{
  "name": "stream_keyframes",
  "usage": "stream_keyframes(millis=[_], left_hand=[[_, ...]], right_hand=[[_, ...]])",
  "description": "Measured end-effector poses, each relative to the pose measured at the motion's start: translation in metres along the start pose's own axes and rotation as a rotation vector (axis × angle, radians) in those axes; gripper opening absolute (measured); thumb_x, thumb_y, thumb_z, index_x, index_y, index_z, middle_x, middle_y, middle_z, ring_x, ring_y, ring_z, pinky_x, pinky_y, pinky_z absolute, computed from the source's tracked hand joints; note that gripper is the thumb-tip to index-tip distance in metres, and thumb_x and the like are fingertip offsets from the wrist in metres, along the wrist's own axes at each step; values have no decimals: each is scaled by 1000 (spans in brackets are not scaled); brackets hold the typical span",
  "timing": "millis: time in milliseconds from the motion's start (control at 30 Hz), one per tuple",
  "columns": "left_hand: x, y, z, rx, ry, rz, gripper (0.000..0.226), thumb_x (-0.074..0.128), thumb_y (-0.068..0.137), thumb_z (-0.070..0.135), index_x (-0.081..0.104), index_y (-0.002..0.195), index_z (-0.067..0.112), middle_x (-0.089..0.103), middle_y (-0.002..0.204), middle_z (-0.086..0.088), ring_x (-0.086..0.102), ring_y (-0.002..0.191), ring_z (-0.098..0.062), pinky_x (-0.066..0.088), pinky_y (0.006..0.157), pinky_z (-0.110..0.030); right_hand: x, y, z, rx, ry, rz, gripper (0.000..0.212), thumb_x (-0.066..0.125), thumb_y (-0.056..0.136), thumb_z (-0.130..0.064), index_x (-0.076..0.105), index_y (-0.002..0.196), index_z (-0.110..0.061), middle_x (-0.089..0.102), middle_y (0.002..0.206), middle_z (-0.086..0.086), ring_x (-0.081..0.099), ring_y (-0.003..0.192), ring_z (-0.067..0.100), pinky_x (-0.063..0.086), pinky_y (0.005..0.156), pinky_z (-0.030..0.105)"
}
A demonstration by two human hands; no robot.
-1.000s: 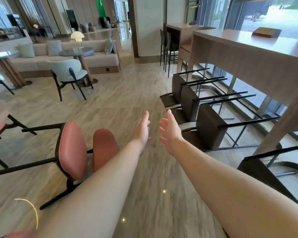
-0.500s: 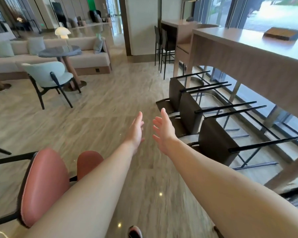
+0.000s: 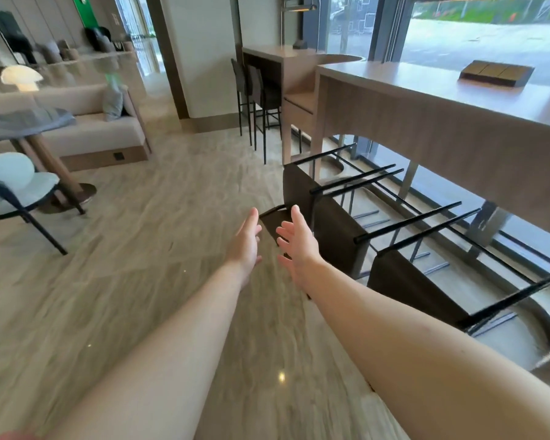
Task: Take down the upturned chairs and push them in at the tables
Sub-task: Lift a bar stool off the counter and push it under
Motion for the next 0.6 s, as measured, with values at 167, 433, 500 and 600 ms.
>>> stream_keyframes(millis=[167, 433, 500, 600], left_hand=[[-14, 88, 21, -20, 5, -21, 60, 31, 94, 64, 35, 147, 35, 41, 149, 7, 39, 133, -12, 37, 94, -37], [-24, 257, 36, -55, 21, -11, 58, 28, 98, 58, 33, 149, 30, 38, 152, 2, 33, 138, -15, 28, 112, -42], [-23, 299, 39, -83, 23, 2, 58, 28, 98, 58, 33, 149, 29, 37, 152, 1, 32, 139, -15, 27, 113, -43], [-22, 360, 49, -110, 30, 3, 59, 28, 98, 59, 32, 149, 30, 38, 151, 2, 32, 139, -15, 26, 113, -43]], right_hand=[[40, 88, -23, -1, 12, 6, 68, 45, 93, -62, 50, 141, -15, 53, 142, 2, 47, 132, 18, 35, 107, 43], [82, 267, -30, 61, 40, -8, 65, 45, 93, -62, 53, 137, -15, 57, 136, 0, 51, 126, 16, 39, 96, 37], [88, 313, -33, 93, 51, -1, 66, 45, 93, -62, 52, 138, -15, 55, 138, 1, 50, 126, 16, 39, 98, 38], [95, 374, -49, 127, 82, 26, 66, 47, 93, -61, 52, 139, -14, 54, 140, 3, 48, 130, 18, 36, 108, 43]])
Point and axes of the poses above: each hand's wrist, its own y-axis towards the middle knuckle, its own x-axis out of the palm, z = x × y, the point moved 7 cm from there along y, towards the middle knuckle
